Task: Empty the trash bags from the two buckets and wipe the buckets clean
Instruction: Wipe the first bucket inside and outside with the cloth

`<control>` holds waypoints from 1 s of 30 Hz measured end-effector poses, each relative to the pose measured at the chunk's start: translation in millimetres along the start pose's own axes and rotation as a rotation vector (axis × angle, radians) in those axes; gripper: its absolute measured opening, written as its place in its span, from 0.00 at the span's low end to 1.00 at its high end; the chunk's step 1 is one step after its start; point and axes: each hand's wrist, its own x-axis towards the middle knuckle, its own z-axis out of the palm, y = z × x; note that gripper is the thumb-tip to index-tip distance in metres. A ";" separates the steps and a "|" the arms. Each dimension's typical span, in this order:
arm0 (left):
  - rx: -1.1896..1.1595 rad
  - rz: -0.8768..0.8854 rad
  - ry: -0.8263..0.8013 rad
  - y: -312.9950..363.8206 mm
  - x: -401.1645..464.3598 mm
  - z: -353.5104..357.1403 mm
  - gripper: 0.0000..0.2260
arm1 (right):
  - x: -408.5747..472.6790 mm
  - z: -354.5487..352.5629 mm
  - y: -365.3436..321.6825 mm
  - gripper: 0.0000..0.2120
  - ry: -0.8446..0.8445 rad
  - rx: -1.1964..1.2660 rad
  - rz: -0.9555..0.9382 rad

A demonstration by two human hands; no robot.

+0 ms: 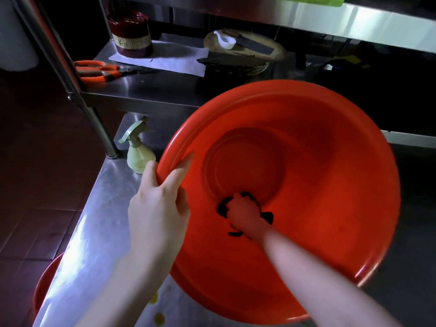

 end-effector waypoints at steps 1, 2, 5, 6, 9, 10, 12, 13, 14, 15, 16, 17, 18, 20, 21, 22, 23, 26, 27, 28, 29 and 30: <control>-0.002 0.009 -0.002 -1.1 0.0 -1.1 0.31 | 10.3 -1.3 -18.0 0.14 0.040 0.135 -0.003; 0.001 0.018 -0.007 -2.8 0.9 -1.7 0.31 | 24.1 -7.1 -35.4 0.13 0.101 0.272 0.013; 0.023 0.021 -0.015 -5.6 4.2 -2.5 0.31 | 59.1 -36.7 -65.2 0.14 0.262 0.594 0.163; 0.026 0.021 -0.013 -4.9 4.2 -2.6 0.31 | 64.4 -43.4 -68.0 0.14 0.297 0.616 0.194; 0.026 0.024 -0.024 -3.5 1.9 -1.9 0.31 | 56.2 -29.4 -58.6 0.13 0.260 0.471 0.049; 0.023 0.017 -0.024 -4.4 1.4 -2.1 0.31 | 45.1 -18.2 -49.4 0.13 0.173 0.347 -0.015; 0.010 0.004 -0.025 -7.7 2.0 -3.3 0.31 | 21.3 -3.7 -18.1 0.15 -0.026 0.095 -0.029; 0.007 0.011 -0.026 -8.7 2.7 -3.3 0.31 | 11.7 -4.1 1.2 0.16 -0.069 -0.001 0.015; 0.009 0.026 -0.032 -8.8 2.8 -3.1 0.31 | 4.5 -7.1 19.7 0.17 -0.075 -0.087 0.073; 0.014 0.044 -0.040 -7.7 2.4 -2.5 0.31 | -2.0 -12.0 34.8 0.18 -0.070 -0.183 0.122; 0.015 0.056 -0.046 -5.8 1.5 -1.6 0.31 | -6.3 -15.2 46.3 0.18 -0.040 -0.267 0.151; 0.014 0.061 -0.047 -3.5 0.1 -0.9 0.31 | -7.7 -14.3 51.2 0.18 -0.011 -0.337 0.162; 0.009 0.063 -0.048 -1.4 -1.0 0.1 0.31 | -7.5 -10.6 49.0 0.17 0.007 -0.348 0.159; -0.003 0.061 -0.041 0.1 -1.8 2.2 0.31 | -5.0 -4.6 28.9 0.16 -0.009 -0.202 0.134; -0.005 0.059 -0.038 -1.0 -1.6 3.4 0.30 | -1.2 0.2 13.6 0.15 -0.007 -0.076 0.123; -0.007 0.061 -0.032 -2.4 -1.0 4.3 0.30 | 4.6 1.9 -2.3 0.15 0.017 0.062 0.116; -0.006 0.068 -0.025 -4.2 -0.3 4.9 0.30 | 13.9 -1.5 -17.2 0.14 0.055 0.204 0.122; -0.001 0.090 -0.013 -6.9 0.6 5.4 0.28 | 53.1 -38.2 -48.2 0.14 0.228 0.657 0.219; -0.002 0.095 -0.009 -7.0 0.6 5.0 0.28 | 63.4 -56.0 -50.8 0.15 0.285 0.812 0.273; -0.002 0.097 -0.008 -6.6 1.1 4.9 0.28 | 70.5 -74.8 -47.5 0.16 0.349 0.961 0.342; -0.001 0.098 -0.011 -6.3 1.6 4.5 0.29 | 73.1 -91.6 -40.1 0.17 0.425 1.109 0.417; -0.001 0.096 -0.013 -5.7 1.7 4.1 0.29 | 73.6 -104.5 -28.9 0.18 0.515 1.253 0.508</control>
